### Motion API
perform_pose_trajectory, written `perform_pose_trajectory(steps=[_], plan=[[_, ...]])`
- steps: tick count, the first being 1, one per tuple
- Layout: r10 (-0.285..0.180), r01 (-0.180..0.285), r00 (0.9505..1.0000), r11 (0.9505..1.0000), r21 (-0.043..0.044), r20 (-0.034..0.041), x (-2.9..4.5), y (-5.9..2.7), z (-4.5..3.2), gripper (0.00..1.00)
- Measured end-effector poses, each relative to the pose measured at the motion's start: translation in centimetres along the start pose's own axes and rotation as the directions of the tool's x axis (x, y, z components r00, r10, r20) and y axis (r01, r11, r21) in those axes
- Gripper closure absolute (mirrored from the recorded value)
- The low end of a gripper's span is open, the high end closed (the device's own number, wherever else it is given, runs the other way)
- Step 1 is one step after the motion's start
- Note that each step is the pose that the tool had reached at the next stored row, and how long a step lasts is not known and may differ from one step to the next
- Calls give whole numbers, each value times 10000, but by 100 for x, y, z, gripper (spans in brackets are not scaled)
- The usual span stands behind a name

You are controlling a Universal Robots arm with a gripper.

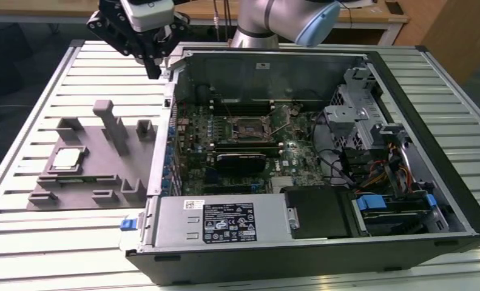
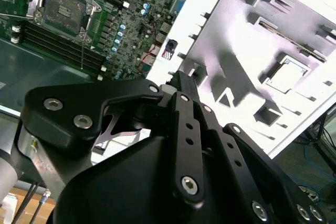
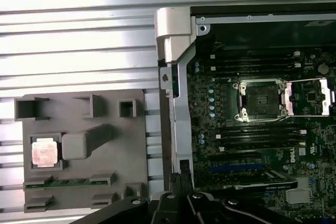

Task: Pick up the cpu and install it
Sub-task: 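Reach for the cpu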

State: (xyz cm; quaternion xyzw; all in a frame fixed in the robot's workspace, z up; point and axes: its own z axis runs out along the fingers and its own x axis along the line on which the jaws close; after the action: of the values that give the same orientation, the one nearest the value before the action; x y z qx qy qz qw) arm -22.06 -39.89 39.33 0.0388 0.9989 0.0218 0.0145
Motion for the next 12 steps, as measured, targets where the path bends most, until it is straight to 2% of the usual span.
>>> perform_pose_trajectory(steps=[12], plan=[[0, 0, 10000, 10000, -1, 16, 219, -17, -7, 89]])
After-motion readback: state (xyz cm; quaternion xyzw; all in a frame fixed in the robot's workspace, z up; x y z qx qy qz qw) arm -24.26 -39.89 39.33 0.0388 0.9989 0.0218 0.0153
